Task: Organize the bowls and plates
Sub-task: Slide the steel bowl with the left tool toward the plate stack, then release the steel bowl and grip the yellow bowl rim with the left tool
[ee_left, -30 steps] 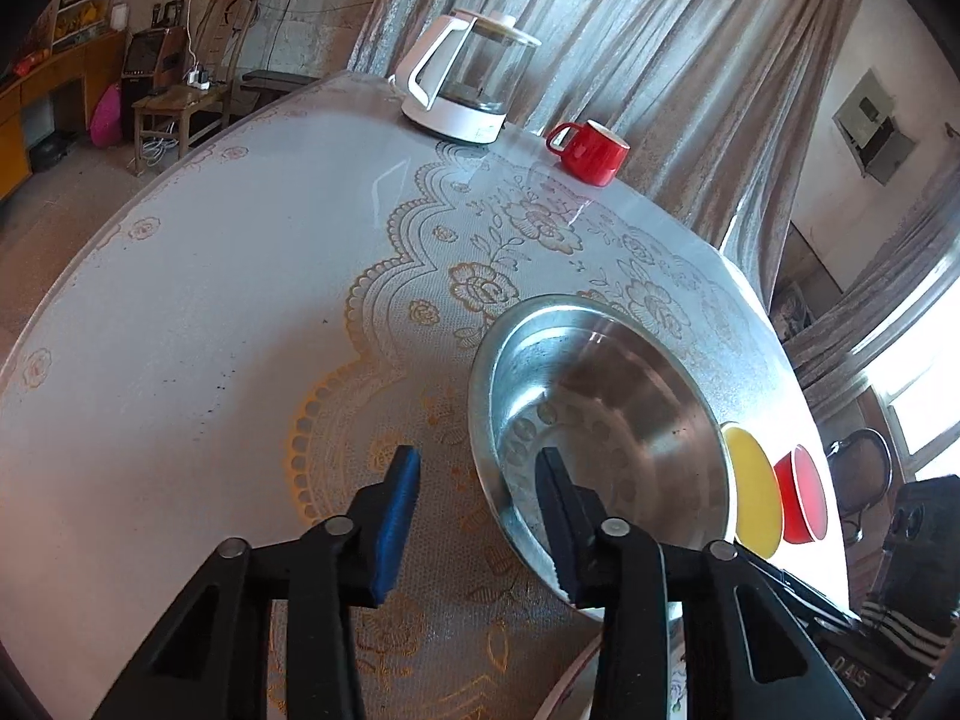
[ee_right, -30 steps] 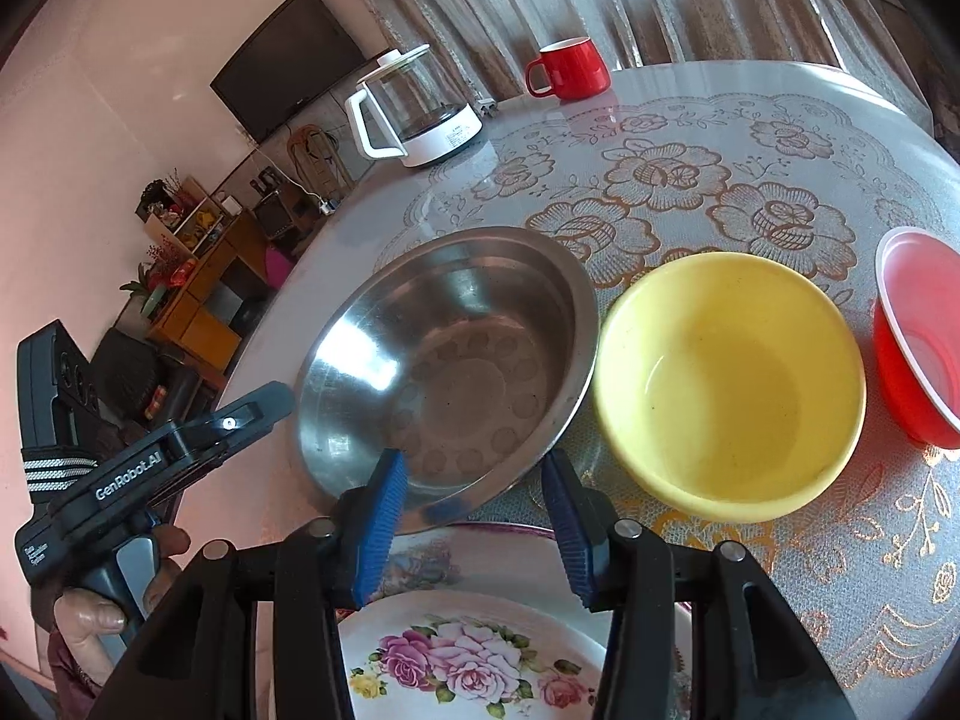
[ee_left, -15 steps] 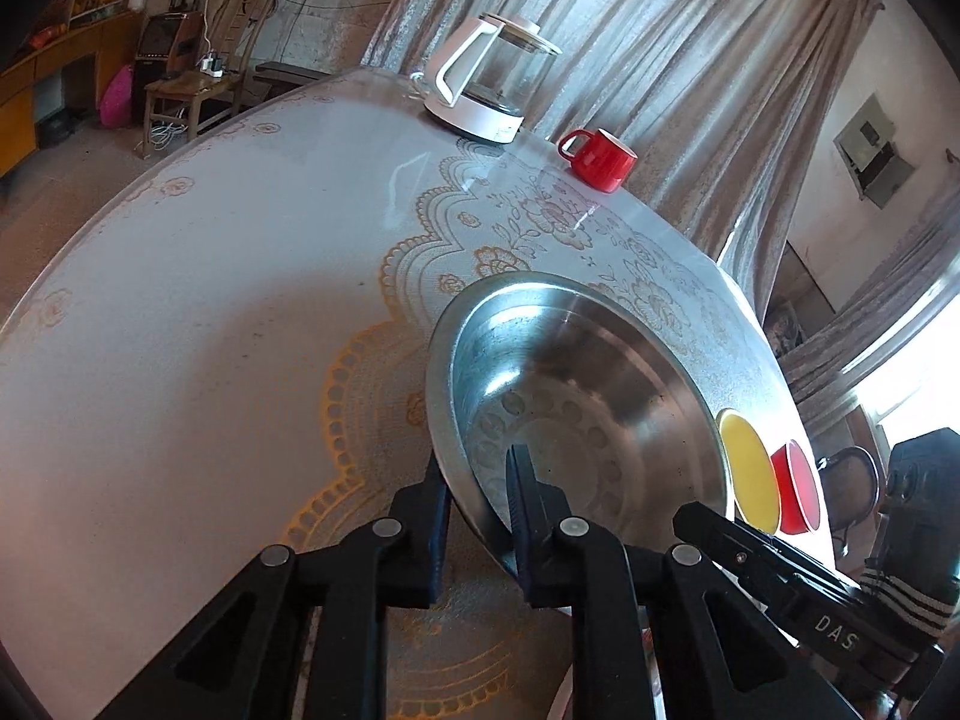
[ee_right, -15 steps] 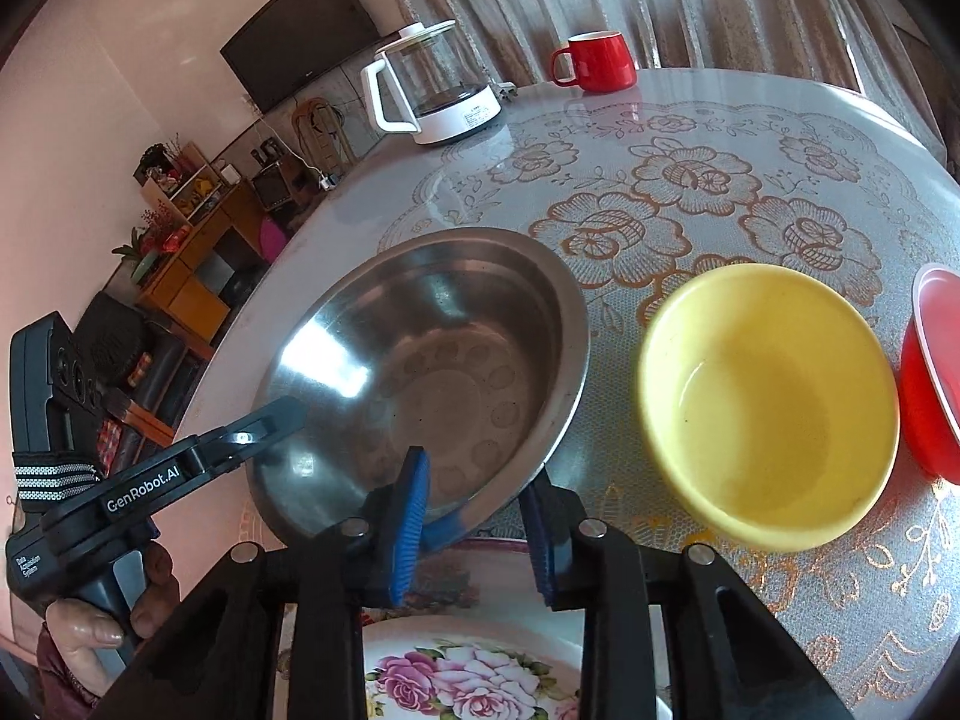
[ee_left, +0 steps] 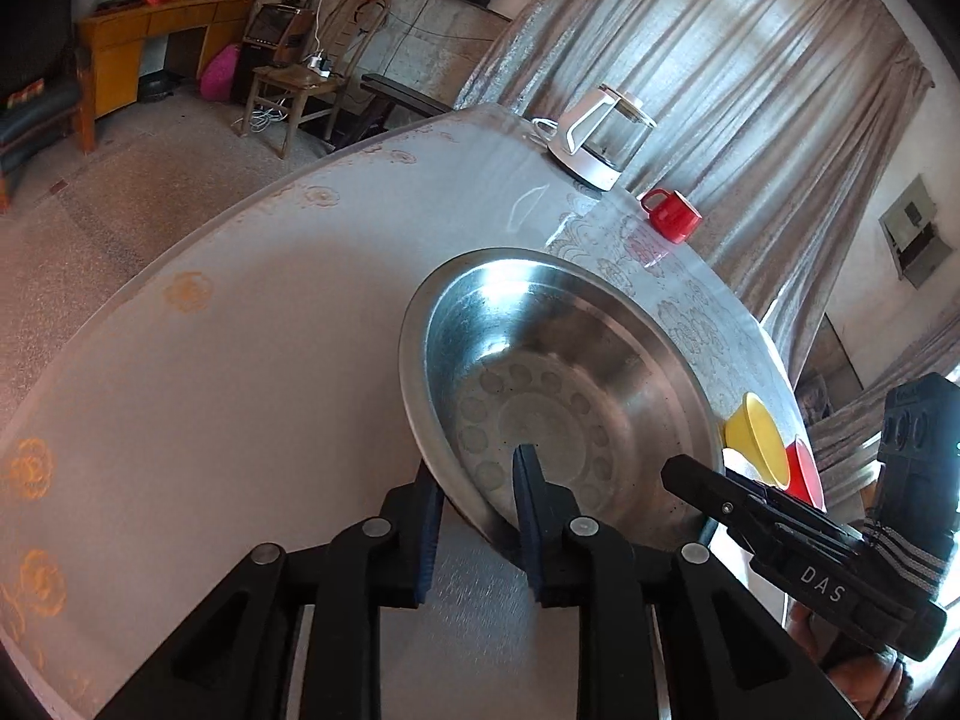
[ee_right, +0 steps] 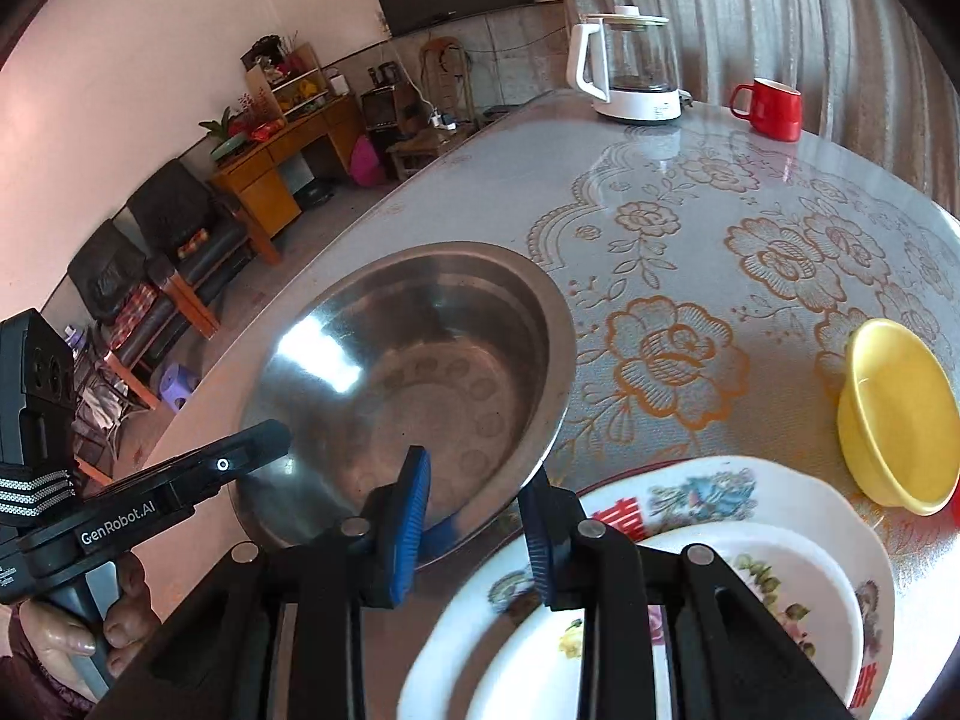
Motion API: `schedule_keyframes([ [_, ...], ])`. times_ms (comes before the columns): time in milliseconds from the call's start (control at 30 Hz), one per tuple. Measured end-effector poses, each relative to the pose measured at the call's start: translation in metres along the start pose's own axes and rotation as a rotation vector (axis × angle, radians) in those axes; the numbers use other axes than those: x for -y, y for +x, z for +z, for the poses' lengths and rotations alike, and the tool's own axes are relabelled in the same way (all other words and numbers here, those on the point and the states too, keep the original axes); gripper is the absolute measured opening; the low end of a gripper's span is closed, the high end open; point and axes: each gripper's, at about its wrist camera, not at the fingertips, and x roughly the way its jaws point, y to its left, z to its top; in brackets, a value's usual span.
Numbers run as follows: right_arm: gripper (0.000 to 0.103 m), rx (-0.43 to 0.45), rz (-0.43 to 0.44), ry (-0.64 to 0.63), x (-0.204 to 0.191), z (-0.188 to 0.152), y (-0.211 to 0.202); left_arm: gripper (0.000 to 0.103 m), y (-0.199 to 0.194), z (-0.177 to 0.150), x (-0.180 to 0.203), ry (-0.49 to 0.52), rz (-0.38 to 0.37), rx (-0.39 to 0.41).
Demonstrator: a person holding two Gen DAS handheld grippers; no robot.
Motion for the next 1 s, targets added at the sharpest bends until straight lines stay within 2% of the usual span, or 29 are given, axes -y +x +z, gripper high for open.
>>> schedule_keyframes([
  [267,0.029,-0.046,0.058,-0.045,-0.030,-0.024,-0.003,0.025,-0.038,-0.030,-0.014,-0.014,0.025,0.017],
  [567,0.032,-0.056,0.075,-0.048,-0.038,-0.039,-0.011,0.028,-0.060,-0.037,-0.017,0.026,0.095,0.059],
  [667,0.034,-0.022,0.092,-0.031,-0.030,-0.038,-0.022,0.029,-0.070,-0.034,-0.018,0.042,0.137,0.101],
  [800,0.035,0.050,0.115,0.030,-0.009,-0.042,-0.049,0.038,-0.085,-0.025,-0.010,0.087,0.161,0.185],
  [833,0.036,0.072,0.112,0.051,-0.001,-0.043,-0.056,0.040,-0.088,-0.022,-0.005,0.105,0.152,0.207],
  [900,0.039,0.113,0.099,0.112,0.020,-0.048,-0.071,0.053,-0.086,-0.017,0.008,0.146,0.125,0.220],
  [1000,0.041,0.172,0.070,0.234,0.060,-0.057,-0.092,0.057,-0.075,-0.011,0.033,0.206,0.050,0.183],
])
